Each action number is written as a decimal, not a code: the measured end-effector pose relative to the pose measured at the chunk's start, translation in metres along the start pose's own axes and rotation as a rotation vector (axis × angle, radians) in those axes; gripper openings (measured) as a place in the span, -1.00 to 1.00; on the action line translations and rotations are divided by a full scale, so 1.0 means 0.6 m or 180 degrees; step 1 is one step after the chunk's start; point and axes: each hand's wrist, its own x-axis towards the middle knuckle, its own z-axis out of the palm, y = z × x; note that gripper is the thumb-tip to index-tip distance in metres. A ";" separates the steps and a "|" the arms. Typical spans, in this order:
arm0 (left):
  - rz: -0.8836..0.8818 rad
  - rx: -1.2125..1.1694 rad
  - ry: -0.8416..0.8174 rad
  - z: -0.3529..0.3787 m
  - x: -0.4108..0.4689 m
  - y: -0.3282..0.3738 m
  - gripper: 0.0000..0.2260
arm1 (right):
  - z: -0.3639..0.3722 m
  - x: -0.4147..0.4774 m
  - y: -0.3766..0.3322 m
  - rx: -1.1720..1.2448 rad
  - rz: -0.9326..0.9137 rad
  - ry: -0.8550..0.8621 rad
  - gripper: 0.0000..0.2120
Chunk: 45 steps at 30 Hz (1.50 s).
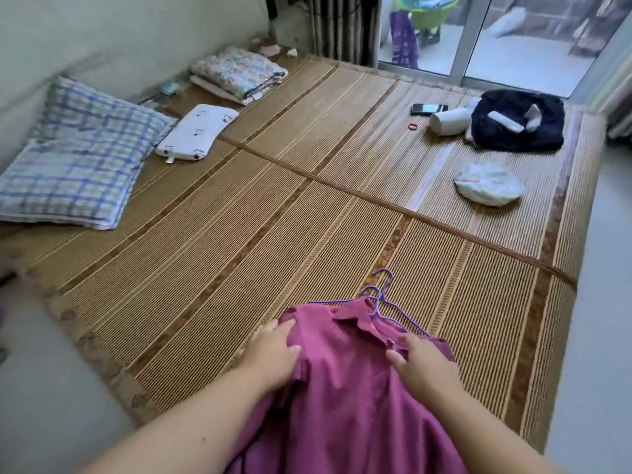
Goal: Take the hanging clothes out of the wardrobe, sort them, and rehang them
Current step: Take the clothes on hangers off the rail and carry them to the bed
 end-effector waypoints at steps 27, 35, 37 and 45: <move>-0.2171 0.1205 0.3615 -0.443 -1.044 -0.588 -0.42 | 0.166 -0.910 -0.939 -0.0657 -0.6133 -0.0033 -0.53; -0.3555 0.2035 0.4139 -0.523 -1.290 -0.625 -0.44 | 0.219 -1.149 -1.085 -0.0299 -0.7271 -0.0497 -0.55; -0.3821 0.2387 0.4220 -0.548 -1.329 -0.615 -0.46 | 0.216 -1.194 -1.125 -0.0185 -0.7539 -0.0714 -0.55; -0.4997 0.2773 0.5494 -0.670 -1.447 -0.623 -0.32 | 0.177 -1.365 -1.283 0.0574 -0.8339 -0.1191 -0.56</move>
